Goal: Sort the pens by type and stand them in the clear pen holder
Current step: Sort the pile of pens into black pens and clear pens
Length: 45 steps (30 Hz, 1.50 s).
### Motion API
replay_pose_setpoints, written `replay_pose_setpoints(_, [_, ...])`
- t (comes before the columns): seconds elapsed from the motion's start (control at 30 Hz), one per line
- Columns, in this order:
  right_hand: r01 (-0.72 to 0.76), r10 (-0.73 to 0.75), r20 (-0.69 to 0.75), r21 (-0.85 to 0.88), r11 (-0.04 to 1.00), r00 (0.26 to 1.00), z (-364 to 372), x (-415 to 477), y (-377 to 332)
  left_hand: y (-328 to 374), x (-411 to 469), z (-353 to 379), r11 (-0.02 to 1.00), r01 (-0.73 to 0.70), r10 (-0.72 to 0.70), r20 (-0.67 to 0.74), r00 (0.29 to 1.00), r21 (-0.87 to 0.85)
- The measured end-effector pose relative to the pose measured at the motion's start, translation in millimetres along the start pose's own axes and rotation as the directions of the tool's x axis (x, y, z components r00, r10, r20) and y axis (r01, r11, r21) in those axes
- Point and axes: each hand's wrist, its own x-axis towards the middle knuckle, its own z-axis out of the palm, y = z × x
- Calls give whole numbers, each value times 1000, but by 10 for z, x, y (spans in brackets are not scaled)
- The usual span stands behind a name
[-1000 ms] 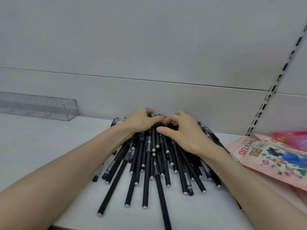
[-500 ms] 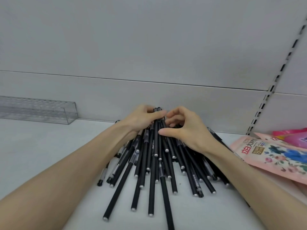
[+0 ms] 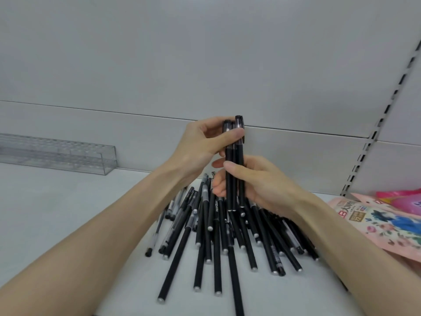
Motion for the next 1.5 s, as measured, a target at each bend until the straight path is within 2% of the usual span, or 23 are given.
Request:
replay_pose_setpoints(0.1, [14,-14,2,136,991,1000,55,-6,-29,73,-12,-97,994,45,-52,72,996,98])
replay_pose_setpoints(0.2, [15,5,-85,231,973,996,64,8,-21,119,-41,-260,945,132,-161,75,984,298])
replay_pose_setpoints(0.3, [6,31,-182,202,979,983,76,25,11,30,-224,-419,819,181,-225,15,974,545])
replay_pose_setpoints(0.4, [-2,33,-234,132,991,972,122,27,30,-104,-469,-506,637,153,-307,67,949,756])
replay_pose_setpoints(0.47, [-17,41,-245,100,995,969,149,13,37,-122,-538,-521,555,134,-363,94,927,821])
replay_pose_setpoints(0.63, [-52,84,-224,145,988,971,205,5,60,-90,-558,-470,535,182,-386,47,921,825])
replay_pose_setpoints(0.8, [-75,122,-297,166,983,947,212,28,89,-217,-564,-353,461,194,-409,14,913,866])
replay_pose_setpoints(1.07, [-82,84,-344,19,996,935,243,4,119,-216,-483,-309,425,228,-442,-19,897,876])
replay_pose_setpoints(1.27, [-54,59,-399,23,998,915,230,41,157,-237,-390,-288,439,219,-453,5,891,871])
replay_pose_setpoints(1.43, [-76,72,-415,7,997,907,223,73,192,-310,-413,-384,517,230,-448,32,894,825])
replay_pose_setpoints(1.5, [-84,77,-409,1,996,909,211,65,196,-281,-418,-414,582,250,-423,25,906,774])
